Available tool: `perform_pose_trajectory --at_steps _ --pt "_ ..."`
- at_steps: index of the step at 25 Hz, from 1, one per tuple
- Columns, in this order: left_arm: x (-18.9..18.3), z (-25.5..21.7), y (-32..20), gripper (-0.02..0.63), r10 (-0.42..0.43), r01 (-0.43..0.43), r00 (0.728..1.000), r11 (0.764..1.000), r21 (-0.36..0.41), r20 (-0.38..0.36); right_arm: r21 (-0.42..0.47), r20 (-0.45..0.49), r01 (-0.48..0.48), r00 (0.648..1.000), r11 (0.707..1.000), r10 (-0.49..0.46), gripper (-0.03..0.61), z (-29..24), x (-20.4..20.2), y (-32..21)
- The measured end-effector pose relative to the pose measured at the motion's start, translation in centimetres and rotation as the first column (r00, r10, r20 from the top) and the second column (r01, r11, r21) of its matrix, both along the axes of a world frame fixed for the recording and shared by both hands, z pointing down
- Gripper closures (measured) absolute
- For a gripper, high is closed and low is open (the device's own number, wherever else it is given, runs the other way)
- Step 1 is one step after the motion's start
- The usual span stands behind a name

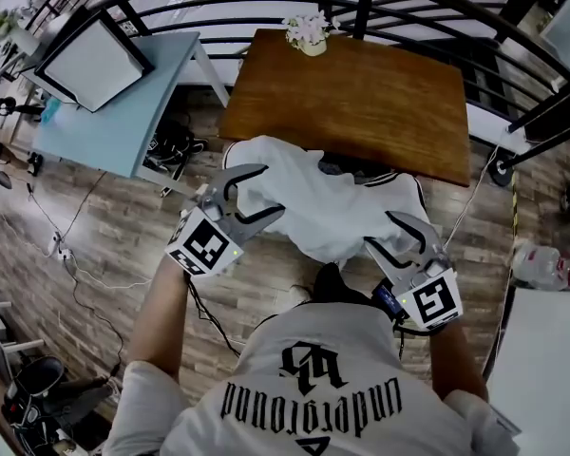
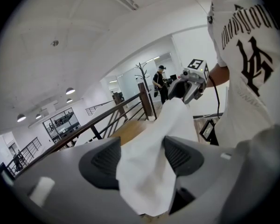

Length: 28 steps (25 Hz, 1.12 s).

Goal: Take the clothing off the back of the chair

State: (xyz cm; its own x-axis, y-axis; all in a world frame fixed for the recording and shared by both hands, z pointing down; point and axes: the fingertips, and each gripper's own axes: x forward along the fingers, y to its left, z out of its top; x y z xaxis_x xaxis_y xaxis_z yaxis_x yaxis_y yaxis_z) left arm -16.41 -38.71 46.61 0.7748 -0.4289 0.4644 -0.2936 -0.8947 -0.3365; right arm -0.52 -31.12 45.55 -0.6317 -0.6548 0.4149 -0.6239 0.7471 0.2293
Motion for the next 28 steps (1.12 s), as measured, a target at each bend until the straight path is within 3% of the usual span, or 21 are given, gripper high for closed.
perform_pose_trajectory --at_steps 3,7,10,15,28 --pt "0.4 -0.2 0.7 0.313 -0.002 0.002 1.0 1.0 0.011 -0.016 0.015 0.0 0.016 1.0 1.0 -0.016 0.395 -0.1 0.1 0.3" --pt "0.8 -1.2 1.4 0.413 -0.002 0.003 0.996 1.0 0.012 -0.091 0.032 0.022 0.017 1.0 0.999 -0.018 0.441 -0.7 -0.1 0.7" --pt "0.6 -1.4 1.7 0.523 -0.037 0.04 0.992 0.999 0.02 -0.12 0.047 0.028 0.012 1.0 0.999 -0.014 0.546 -1.0 -0.7 0.9" --pt "0.6 -1.6 2.4 0.535 -0.085 0.088 0.985 0.996 0.014 -0.148 0.066 0.031 -0.006 1.0 0.998 0.003 0.552 -1.1 -0.6 1.3" --pt "-1.5 -4.3 7.0 0.537 -0.095 0.099 0.968 0.995 0.004 -0.232 0.131 0.056 -0.024 0.998 0.991 0.017 0.554 -4.2 -2.4 5.1"
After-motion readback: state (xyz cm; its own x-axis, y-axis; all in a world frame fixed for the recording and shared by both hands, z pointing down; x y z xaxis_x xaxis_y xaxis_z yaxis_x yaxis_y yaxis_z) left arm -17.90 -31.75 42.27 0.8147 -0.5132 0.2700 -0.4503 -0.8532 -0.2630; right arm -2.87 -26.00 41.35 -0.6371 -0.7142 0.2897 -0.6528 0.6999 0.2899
